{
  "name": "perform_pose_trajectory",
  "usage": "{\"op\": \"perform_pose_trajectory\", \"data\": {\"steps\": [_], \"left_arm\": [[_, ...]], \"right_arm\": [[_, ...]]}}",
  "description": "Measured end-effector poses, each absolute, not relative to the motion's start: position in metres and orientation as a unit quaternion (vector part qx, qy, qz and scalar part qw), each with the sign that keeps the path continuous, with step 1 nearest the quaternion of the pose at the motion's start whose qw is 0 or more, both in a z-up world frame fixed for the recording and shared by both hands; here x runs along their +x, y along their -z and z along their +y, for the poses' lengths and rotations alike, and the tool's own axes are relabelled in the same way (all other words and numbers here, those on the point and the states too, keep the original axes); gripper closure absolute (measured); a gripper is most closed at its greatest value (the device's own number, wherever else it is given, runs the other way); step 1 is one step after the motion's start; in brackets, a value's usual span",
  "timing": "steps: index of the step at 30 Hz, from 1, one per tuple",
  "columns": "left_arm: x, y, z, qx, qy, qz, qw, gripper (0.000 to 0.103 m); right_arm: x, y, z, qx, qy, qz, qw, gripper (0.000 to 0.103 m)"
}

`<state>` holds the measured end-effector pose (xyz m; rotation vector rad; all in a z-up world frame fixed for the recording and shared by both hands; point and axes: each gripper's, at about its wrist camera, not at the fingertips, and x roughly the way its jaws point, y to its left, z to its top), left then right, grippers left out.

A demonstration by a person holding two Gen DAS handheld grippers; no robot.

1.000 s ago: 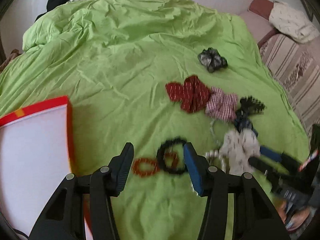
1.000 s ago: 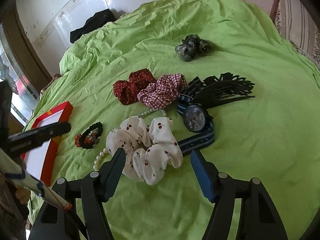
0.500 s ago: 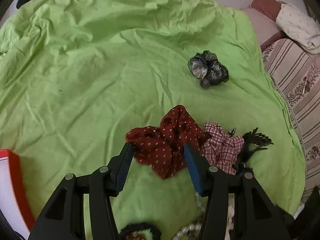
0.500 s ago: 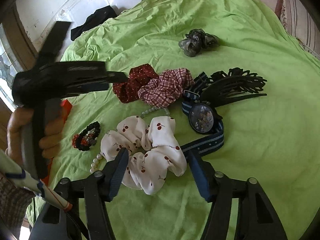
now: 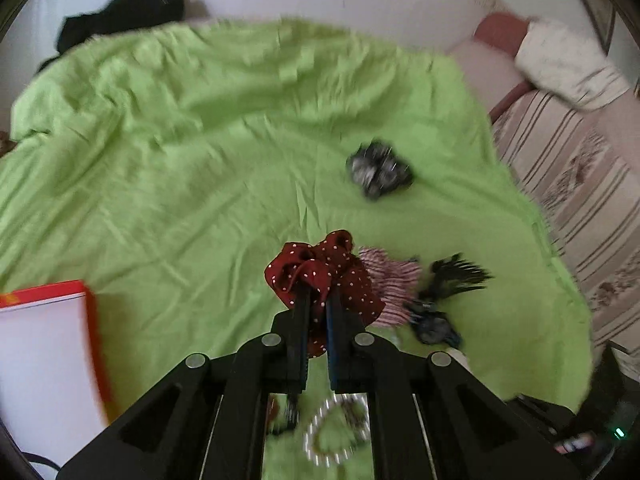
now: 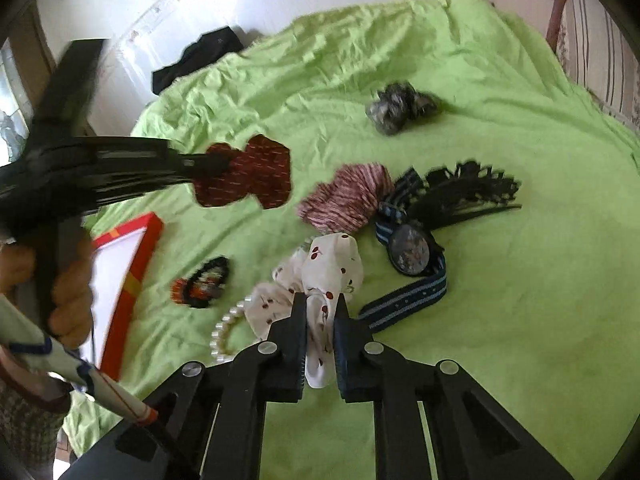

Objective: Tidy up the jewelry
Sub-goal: 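Grasp the red polka-dot scrunchie with left tool while right tool grasps white cherry scrunchie, then carry both scrunchies into the red-rimmed tray and open both tools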

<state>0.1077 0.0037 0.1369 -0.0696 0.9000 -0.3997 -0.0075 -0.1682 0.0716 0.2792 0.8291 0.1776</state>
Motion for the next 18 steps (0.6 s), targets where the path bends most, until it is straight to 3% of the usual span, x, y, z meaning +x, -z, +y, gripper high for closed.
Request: {"op": "perform_pose_trajectory", "data": {"steps": [8, 18], "left_arm": [[0.025, -0.202, 0.102, -0.045, 0.131, 0.361, 0.922, 0.097], [0.017, -0.181, 0.244, -0.124, 0.014, 0.342, 0.931, 0.097]], "right_arm": [[-0.040, -0.119, -0.137, 0.107, -0.105, 0.381, 0.912, 0.091], [-0.028, -0.132, -0.053, 0.069, -0.153, 0.407, 0.898, 0.091]]}}
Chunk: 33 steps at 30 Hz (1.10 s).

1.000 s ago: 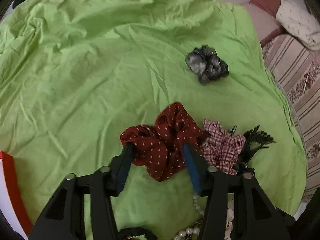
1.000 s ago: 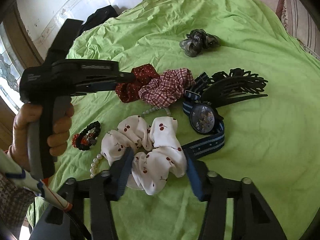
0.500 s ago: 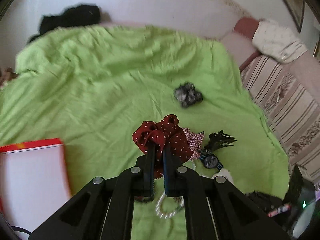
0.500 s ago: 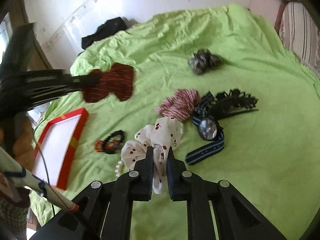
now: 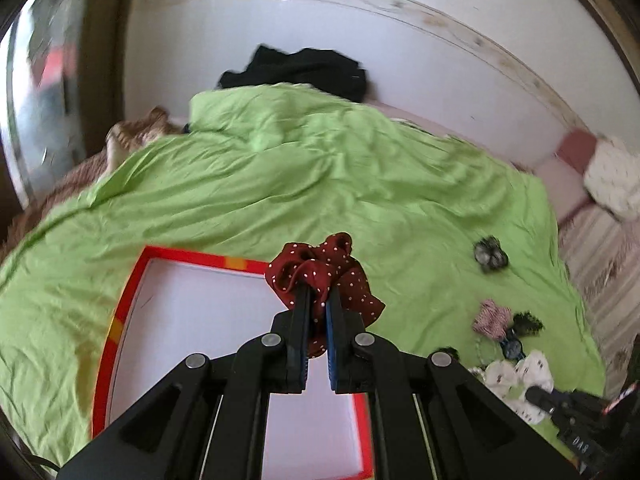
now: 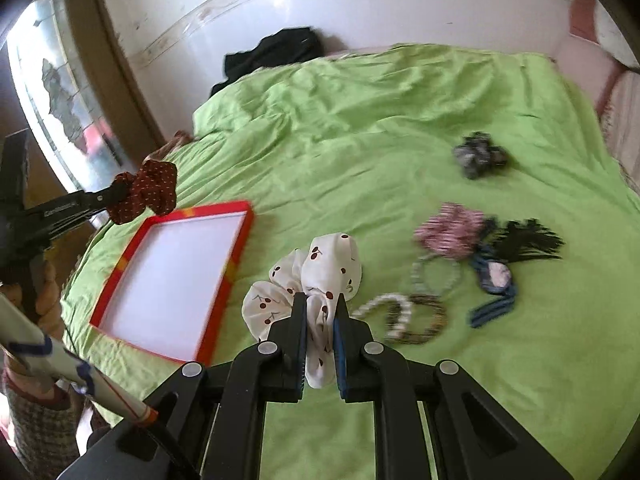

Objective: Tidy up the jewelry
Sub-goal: 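Carry both scrunchies into the red-rimmed tray and open both tools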

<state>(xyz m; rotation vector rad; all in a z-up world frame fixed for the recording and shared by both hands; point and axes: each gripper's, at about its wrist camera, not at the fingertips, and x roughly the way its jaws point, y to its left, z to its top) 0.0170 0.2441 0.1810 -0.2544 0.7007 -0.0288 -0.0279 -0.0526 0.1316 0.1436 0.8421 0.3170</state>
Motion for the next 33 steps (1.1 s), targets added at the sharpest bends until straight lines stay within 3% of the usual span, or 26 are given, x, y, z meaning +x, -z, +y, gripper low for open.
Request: {"op": "perform_pose_trajectory", "data": {"steps": [15, 22, 24, 26, 28, 30, 33], "left_arm": [[0.076, -0.101, 0.328, -0.130, -0.058, 0.375, 0.916, 0.097], [0.089, -0.077, 0.357, -0.161, -0.075, 0.390, 0.904, 0.096], [0.091, -0.074, 0.359, -0.161, -0.081, 0.396, 0.901, 0.096], [0.090, -0.073, 0.361, -0.165, -0.082, 0.397, 0.899, 0.096], [0.086, -0.076, 0.360, -0.166, -0.084, 0.394, 0.900, 0.091], [0.084, -0.079, 0.359, -0.161, -0.082, 0.391, 0.903, 0.085], [0.076, -0.086, 0.354, -0.153, -0.079, 0.390, 0.905, 0.072]], "right_arm": [[0.080, -0.097, 0.116, 0.024, -0.233, 0.447, 0.863, 0.090], [0.130, -0.068, 0.143, 0.016, -0.211, 0.464, 0.860, 0.089], [0.139, -0.063, 0.143, 0.019, -0.199, 0.468, 0.861, 0.085], [0.144, -0.059, 0.142, 0.026, -0.192, 0.474, 0.859, 0.072], [0.142, -0.062, 0.137, 0.035, -0.190, 0.473, 0.860, 0.047], [0.137, -0.071, 0.134, 0.040, -0.193, 0.461, 0.865, 0.038], [0.120, -0.083, 0.126, 0.037, -0.195, 0.455, 0.868, 0.037]]}}
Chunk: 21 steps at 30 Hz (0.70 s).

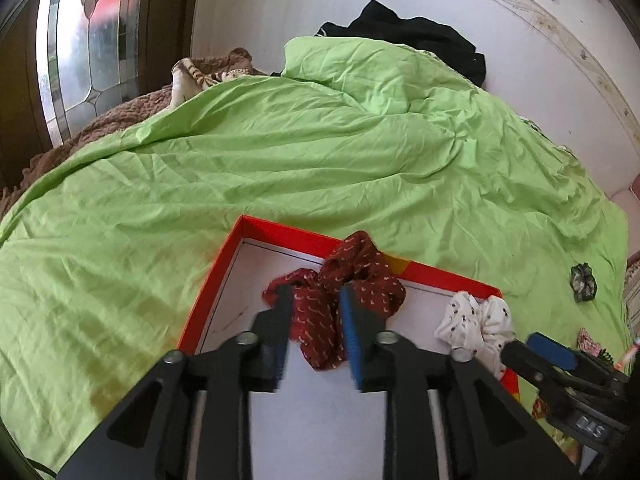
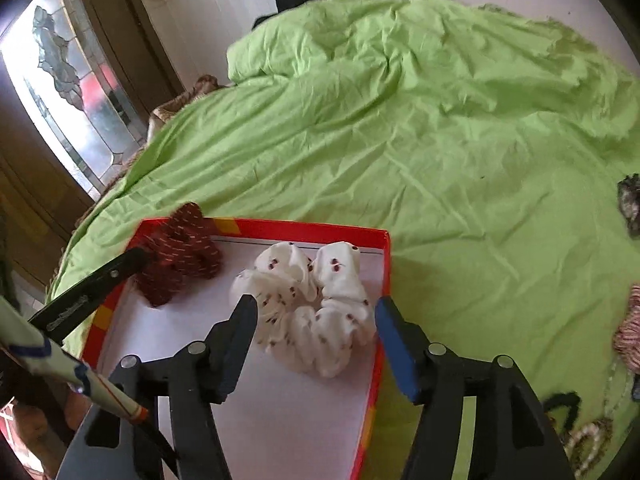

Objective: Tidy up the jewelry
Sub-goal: 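Carry both scrunchies into the red-rimmed tray and open both tools, then withdraw both open tools from the tray back toward the jewelry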

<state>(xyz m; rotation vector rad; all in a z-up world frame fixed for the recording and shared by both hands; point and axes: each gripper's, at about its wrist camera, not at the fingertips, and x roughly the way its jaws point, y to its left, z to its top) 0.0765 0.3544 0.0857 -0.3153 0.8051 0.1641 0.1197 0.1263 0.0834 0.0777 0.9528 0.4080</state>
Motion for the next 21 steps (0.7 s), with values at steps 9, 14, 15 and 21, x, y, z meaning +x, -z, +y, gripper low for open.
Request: {"op": "perform_pose_trajectory", "data": {"steps": [9, 14, 15, 21], "left_arm": [[0.034, -0.118, 0.345, -0.125, -0.100, 0.337, 0.928, 0.061], [0.022, -0.129, 0.350, -0.144, -0.107, 0.319, 0.931, 0.061], [0.020, -0.130, 0.352, -0.148, -0.108, 0.317, 0.931, 0.061], [0.012, -0.136, 0.356, -0.159, -0.115, 0.312, 0.929, 0.061]], "right_arm": [[0.040, -0.050, 0.090, 0.009, -0.159, 0.514, 0.843, 0.064], [0.022, -0.038, 0.092, 0.023, -0.187, 0.535, 0.824, 0.090], [0.018, -0.038, 0.095, 0.019, -0.187, 0.536, 0.823, 0.092], [-0.003, -0.040, 0.109, 0.008, -0.199, 0.535, 0.821, 0.089]]}}
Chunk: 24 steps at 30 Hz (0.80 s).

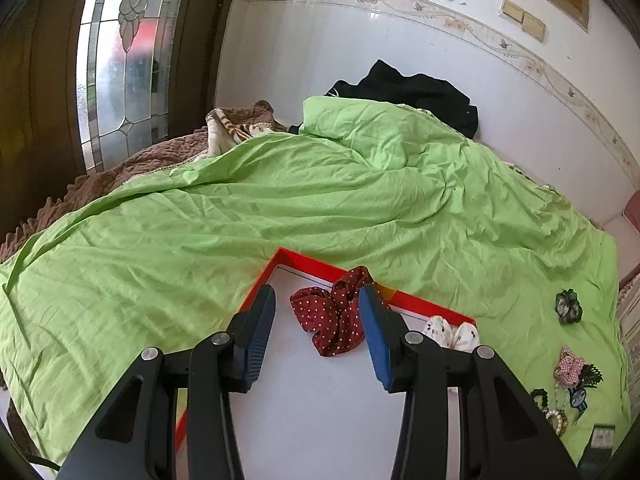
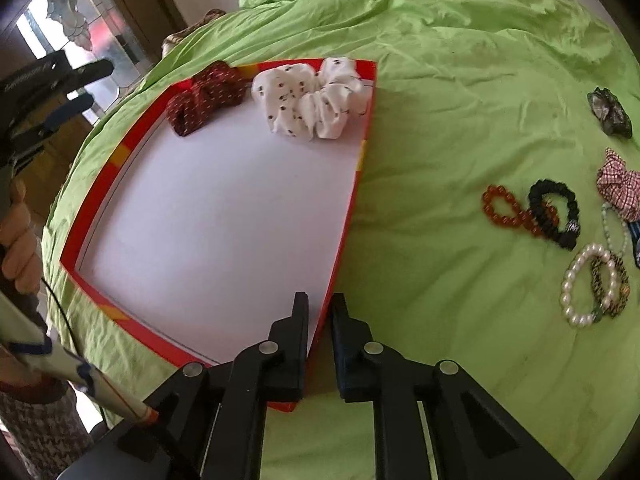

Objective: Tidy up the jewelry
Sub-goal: 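Withdraw both open tools from the tray back toward the jewelry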

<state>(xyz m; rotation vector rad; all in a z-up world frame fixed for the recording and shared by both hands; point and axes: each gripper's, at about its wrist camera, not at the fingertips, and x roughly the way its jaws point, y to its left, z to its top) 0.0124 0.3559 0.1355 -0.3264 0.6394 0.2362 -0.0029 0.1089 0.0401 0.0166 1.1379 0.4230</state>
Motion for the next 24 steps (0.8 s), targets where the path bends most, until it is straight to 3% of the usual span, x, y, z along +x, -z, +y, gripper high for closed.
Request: {"op": "perform_pose_trajectory", "data": {"steps": [6, 8, 10, 11, 18, 24], "left_arm": [[0.010, -0.141, 0.345, -0.148, -0.118, 0.317, 0.929, 0.061], [0.007, -0.147, 0.335, -0.136, -0.116, 0.312, 0.933, 0.061], [0.002, -0.154, 0.321, -0.122, -0.111, 0.307, 0.937, 0.059], [0.000, -0.156, 0.314, -0.116, -0.108, 0.306, 0.939, 0.058], [-0.032, -0.162, 0.242, -0.067, -0.058, 0.296, 0.951, 0.044], [-0.059, -0.138, 0.173, -0.049, 0.021, 0.335, 0.941, 0.044]], "right_arm": [[-0.016, -0.041, 0.119, 0.020, -0.226, 0.535, 0.813, 0.082], [-0.019, -0.045, 0.110, 0.041, -0.233, 0.529, 0.815, 0.073], [-0.026, -0.053, 0.093, 0.050, -0.222, 0.515, 0.826, 0.054], [-0.032, -0.059, 0.082, 0.049, -0.214, 0.503, 0.836, 0.051], [-0.074, -0.081, -0.027, 0.012, -0.115, 0.444, 0.889, 0.042], [-0.096, -0.073, -0.125, 0.026, -0.021, 0.431, 0.902, 0.042]]}}
